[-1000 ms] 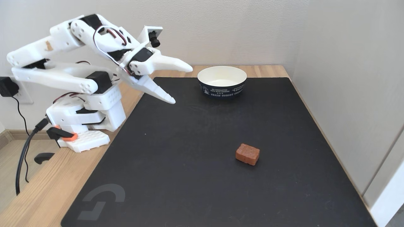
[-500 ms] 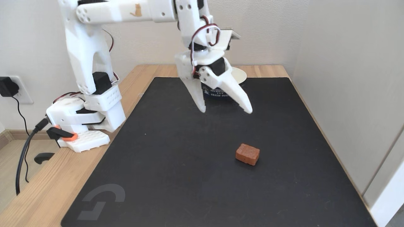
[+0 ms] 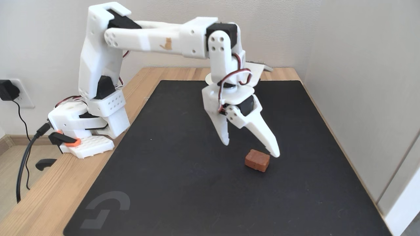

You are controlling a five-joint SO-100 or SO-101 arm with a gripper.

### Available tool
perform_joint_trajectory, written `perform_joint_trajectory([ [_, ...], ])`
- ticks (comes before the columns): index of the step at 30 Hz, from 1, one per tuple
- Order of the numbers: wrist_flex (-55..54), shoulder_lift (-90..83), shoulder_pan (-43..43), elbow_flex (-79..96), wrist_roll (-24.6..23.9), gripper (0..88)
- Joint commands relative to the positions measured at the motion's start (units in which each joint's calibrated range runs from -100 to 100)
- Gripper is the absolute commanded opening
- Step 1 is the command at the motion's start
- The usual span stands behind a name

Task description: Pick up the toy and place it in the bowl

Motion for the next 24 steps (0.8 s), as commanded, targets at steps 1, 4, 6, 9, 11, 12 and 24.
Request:
perform_joint_trajectory([
  [1,-0.97,6.00,-1.01,-8.34,0.23,47.2],
  [4,-0.30,9.08,-2.02,-12.48,-0.19,47.2],
  [6,-0.64,11.75,-3.02,-13.75,-0.24,47.2],
  [9,-0.89,13.75,-3.77,-14.47,-0.30,47.2],
  [11,-0.89,14.42,-4.36,-14.47,-0.30,47.2],
  [12,-0.89,14.42,-4.53,-14.47,-0.30,47.2],
  [24,-0.89,14.58,-4.02,-14.29,-0.30,45.9],
])
